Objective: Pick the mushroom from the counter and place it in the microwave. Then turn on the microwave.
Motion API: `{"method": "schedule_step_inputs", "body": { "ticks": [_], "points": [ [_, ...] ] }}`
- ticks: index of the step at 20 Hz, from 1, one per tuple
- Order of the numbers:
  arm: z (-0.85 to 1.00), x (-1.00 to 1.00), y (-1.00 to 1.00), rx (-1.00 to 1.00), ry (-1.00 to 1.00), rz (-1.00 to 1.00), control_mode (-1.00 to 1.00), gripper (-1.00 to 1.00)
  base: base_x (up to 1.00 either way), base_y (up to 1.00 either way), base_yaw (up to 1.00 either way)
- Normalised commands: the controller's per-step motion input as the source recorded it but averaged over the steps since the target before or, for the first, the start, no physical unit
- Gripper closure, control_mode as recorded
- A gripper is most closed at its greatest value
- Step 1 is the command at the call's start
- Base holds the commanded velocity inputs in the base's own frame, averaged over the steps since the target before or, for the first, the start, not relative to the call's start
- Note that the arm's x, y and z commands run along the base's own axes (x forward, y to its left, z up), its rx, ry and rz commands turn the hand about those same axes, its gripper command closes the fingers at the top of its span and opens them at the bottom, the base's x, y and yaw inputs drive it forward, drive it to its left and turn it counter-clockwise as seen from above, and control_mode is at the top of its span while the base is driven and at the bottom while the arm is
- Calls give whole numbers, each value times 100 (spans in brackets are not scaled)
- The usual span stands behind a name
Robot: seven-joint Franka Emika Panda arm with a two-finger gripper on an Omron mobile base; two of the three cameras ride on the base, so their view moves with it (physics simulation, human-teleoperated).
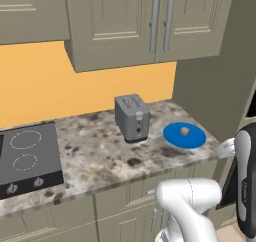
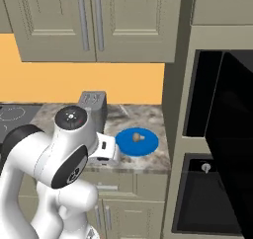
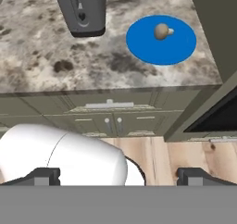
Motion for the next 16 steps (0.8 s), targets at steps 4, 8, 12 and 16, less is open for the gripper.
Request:
{"method": "schedule_step_inputs", "body": {
  "ticks": [4, 8, 12, 16],
  "points": [
    [0, 0, 0, 0, 0, 0, 100, -100, 29, -35, 11],
    [0, 0, 0, 0, 0, 0, 100, -100, 32, -33, 11],
    [0, 0, 0, 0, 0, 0, 100, -100, 37, -12, 17],
    [0, 0, 0, 0, 0, 0, 100, -100, 45, -3, 21]
  ]
}}
